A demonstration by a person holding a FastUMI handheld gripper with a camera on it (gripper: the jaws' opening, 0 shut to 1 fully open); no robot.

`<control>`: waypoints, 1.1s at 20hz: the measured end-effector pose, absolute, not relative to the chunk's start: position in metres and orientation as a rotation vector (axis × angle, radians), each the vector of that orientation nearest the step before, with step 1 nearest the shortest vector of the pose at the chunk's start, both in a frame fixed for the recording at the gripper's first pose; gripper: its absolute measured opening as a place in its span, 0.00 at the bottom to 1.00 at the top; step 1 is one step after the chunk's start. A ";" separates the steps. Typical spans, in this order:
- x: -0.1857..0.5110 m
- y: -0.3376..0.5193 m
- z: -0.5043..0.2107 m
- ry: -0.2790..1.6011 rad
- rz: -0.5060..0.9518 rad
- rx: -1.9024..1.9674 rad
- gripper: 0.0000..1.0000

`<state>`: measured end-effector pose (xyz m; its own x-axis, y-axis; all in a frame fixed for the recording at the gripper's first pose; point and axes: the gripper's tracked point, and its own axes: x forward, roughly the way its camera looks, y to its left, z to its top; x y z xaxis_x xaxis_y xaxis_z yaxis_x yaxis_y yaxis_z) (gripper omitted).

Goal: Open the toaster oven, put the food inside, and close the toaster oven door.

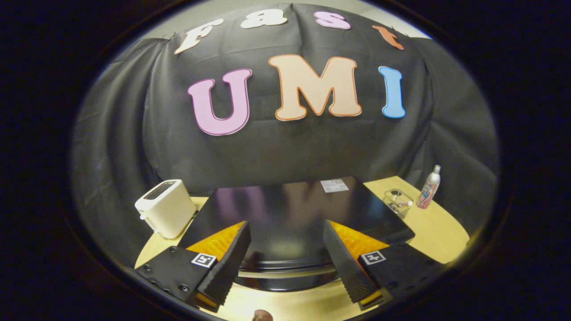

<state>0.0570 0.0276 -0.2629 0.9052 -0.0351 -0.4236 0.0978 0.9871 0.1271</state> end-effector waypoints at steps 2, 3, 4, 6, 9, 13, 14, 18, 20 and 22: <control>0.054 0.025 -0.269 0.445 -0.079 0.139 1.00; 0.056 0.025 -0.270 0.443 -0.081 0.134 1.00; 0.054 0.026 -0.269 0.446 -0.079 0.125 1.00; 0.051 0.027 -0.272 0.446 -0.070 0.100 1.00; 0.045 0.025 -0.271 0.454 -0.071 0.092 1.00; 0.036 0.027 -0.271 0.450 -0.061 0.090 1.00; 0.032 0.027 -0.272 0.452 -0.056 0.095 1.00; 0.018 0.029 -0.275 0.462 -0.040 0.100 1.00; 0.012 0.026 -0.276 0.472 -0.033 0.097 1.00; 0.003 0.027 -0.276 0.478 -0.024 0.117 1.00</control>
